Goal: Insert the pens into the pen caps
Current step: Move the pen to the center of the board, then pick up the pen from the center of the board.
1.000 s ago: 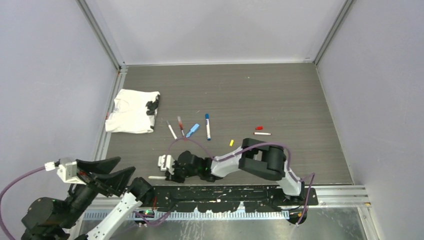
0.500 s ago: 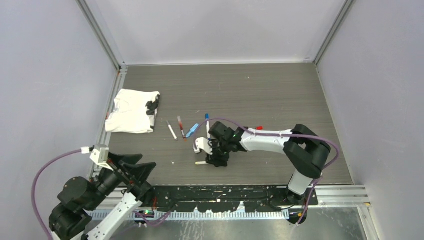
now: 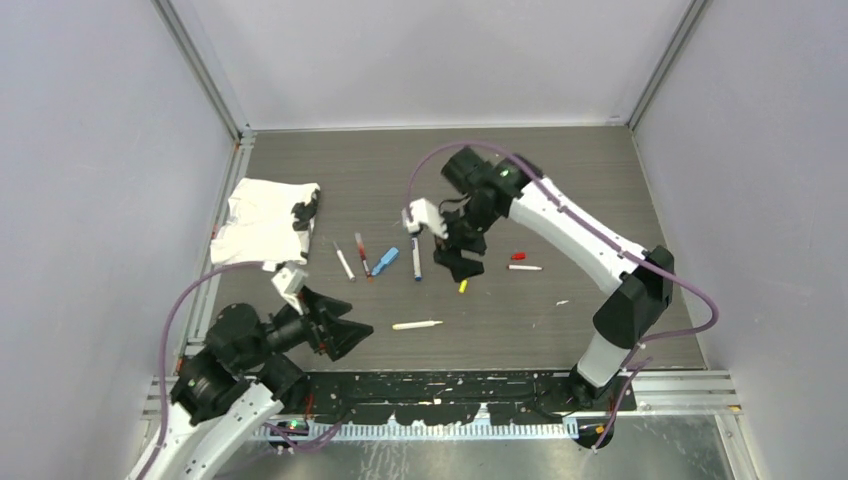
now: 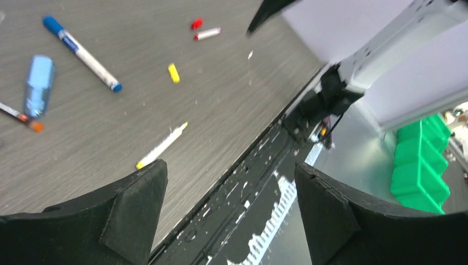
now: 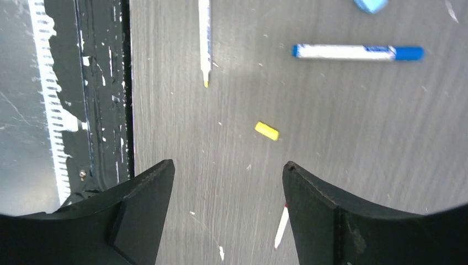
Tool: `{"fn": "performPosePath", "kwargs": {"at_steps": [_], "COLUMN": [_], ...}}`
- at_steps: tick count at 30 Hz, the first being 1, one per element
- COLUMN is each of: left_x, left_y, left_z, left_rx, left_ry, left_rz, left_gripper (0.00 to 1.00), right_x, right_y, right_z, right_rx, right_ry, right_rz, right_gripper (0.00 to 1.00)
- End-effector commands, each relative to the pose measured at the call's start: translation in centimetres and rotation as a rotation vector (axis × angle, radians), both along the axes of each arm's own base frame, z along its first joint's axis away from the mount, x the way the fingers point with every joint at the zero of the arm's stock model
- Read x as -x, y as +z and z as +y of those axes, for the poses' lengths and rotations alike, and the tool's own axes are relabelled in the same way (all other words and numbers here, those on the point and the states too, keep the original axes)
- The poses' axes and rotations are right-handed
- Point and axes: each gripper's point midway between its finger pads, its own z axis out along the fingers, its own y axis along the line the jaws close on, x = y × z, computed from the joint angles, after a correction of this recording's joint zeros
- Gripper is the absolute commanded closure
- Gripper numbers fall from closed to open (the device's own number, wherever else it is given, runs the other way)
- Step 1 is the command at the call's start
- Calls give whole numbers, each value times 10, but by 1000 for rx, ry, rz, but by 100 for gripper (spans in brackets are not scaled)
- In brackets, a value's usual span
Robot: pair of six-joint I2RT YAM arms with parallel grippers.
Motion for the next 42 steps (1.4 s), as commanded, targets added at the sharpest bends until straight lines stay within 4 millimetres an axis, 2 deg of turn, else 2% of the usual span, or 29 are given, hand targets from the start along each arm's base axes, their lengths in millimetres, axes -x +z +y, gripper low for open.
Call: {"fn": "performPosePath", "kwargs": {"at_steps": [1,4,7,12,15,18,22,28,33,36,42], "left_x": [-16,-33,-47,-62,-65,-76,-87,-90,-80,-72,-60], "left_y": [-8,-38,-56,-95,-136,-169,-189,-207,-221,-233,-253], "left_z": [-35,-43,-51,-77,-92,-99,-104,-105,-104,-100,-92], "left_rx": [-31,-169,-271,-574,-815,-964,-1101,-1213,-1256,-1292,-1350], "left_ry": [-122,-124,-138,-233,-321,-380,-415,-429,-517,-582,-648], "left_rz": [11,103,154,77,37,7,33,59,111,152,260], "left_gripper": [15,16,16,15,17,21,32,36,42,53,87], "right_x": [9,2,0,-5,-24,-38,-38,-33,-32,-32,-33], "right_y": [33,54,68,74,78,72,72,77,78,78,78], "right_z": [-52,-58,-57,-42,-56,-66,-76,-77,-77,-77,-79], "right_rx": [53,-142,-304,-561,-684,-794,-843,-842,-844,-844,-846], "right_ry": [-117,-256,-383,-460,-533,-597,-638,-620,-619,-619,-624], "right_rz": [199,222,250,352,371,420,432,441,449,448,446], "right_gripper": [23,22,21,20,20,20,19,19,19,19,19]}}
